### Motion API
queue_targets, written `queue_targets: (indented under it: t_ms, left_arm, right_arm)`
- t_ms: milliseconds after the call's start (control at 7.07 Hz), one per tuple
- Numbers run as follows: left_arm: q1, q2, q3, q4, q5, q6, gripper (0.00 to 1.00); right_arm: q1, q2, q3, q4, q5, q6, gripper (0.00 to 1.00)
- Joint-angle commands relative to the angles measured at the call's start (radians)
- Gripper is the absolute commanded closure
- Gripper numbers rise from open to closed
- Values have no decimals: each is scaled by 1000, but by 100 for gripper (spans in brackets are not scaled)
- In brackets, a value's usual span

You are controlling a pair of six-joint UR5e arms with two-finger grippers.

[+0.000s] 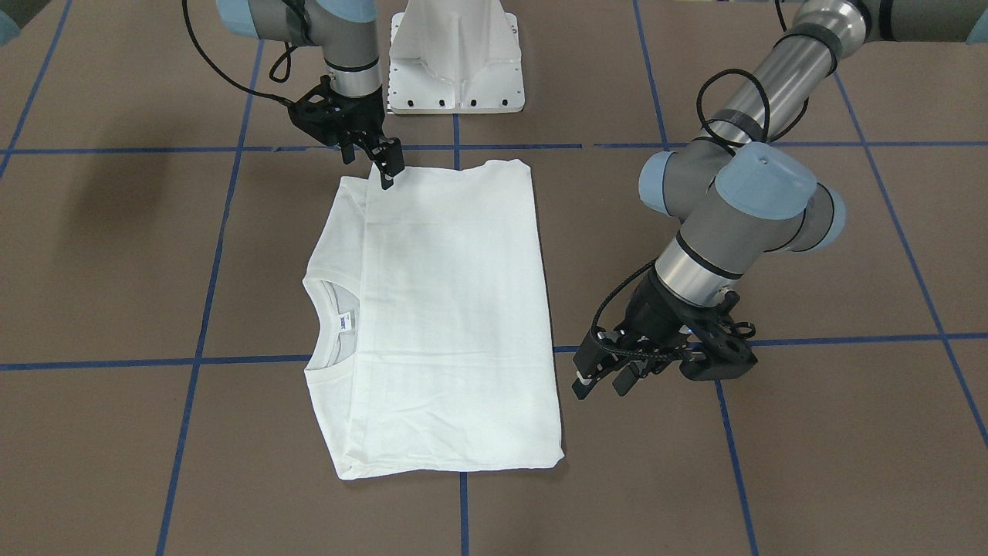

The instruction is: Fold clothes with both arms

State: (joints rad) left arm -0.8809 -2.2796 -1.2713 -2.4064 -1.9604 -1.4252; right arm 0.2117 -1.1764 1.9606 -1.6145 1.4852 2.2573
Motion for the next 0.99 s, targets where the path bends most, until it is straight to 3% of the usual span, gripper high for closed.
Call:
queue_targets:
  t_ms: [0,848]
  left_arm:
    - [3,17,-17,0,2,0,28]
    - [5,22,-22,0,2,0,27]
  right_arm:
    - [-38,1,-9,2,-48,221,2]
    - [-32,26,-57,1,-59,209,11]
